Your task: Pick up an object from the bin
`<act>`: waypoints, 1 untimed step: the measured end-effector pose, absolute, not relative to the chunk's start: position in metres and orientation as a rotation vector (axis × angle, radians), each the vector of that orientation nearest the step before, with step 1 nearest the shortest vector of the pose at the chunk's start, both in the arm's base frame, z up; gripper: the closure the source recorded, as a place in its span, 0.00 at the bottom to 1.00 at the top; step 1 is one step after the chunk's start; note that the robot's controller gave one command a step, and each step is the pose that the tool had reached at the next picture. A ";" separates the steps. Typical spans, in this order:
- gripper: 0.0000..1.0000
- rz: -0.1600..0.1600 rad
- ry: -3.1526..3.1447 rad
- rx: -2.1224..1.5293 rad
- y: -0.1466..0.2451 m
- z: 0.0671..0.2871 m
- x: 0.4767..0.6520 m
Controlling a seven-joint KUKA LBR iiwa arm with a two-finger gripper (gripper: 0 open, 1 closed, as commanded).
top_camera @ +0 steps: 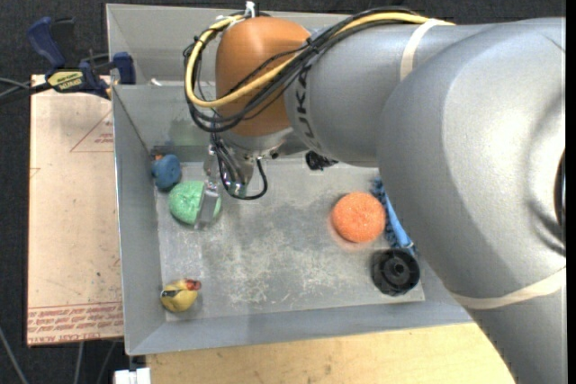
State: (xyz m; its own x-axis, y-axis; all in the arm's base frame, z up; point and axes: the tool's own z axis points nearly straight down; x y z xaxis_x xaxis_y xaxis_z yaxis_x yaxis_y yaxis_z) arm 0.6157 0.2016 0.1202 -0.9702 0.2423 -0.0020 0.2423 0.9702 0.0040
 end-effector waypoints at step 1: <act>0.00 0.006 3.136 0.128 0.209 0.086 0.610</act>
Offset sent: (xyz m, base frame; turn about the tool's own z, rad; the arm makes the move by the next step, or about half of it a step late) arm -0.0106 0.0160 -0.0502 0.1514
